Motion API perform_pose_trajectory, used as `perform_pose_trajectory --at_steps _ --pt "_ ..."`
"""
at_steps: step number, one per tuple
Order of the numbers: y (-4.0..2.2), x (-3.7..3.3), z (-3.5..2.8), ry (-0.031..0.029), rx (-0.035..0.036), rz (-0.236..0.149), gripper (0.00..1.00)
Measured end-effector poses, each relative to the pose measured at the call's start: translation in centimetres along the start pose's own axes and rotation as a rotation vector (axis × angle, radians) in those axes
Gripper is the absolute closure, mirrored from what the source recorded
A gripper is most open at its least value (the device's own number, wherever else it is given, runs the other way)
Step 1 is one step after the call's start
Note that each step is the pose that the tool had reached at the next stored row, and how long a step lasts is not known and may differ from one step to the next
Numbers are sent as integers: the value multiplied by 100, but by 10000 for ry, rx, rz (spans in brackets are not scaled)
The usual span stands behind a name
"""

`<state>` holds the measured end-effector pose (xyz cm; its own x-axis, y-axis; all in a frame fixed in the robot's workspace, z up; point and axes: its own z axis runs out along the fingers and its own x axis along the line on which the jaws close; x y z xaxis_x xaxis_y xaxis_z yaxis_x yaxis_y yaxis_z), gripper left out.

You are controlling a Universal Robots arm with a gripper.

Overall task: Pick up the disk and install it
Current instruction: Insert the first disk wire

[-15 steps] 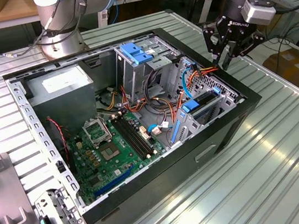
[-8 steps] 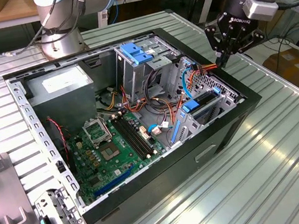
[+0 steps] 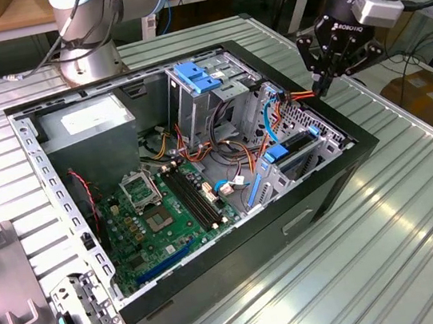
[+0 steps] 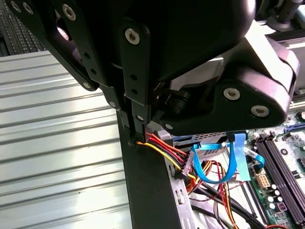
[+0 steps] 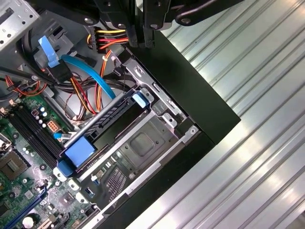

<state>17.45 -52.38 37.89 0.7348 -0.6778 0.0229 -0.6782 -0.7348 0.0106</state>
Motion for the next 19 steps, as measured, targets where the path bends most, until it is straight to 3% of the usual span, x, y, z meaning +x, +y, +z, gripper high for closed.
perform_pose_trajectory --at_steps 4,11,18,19 --pt "74 -79 1 -2 1 82 84" --pt "74 -80 8 -12 -25 1176 84" --pt "74 -81 9 -14 -25 1210 84" --pt "76 -82 10 -16 -28 1354 84"
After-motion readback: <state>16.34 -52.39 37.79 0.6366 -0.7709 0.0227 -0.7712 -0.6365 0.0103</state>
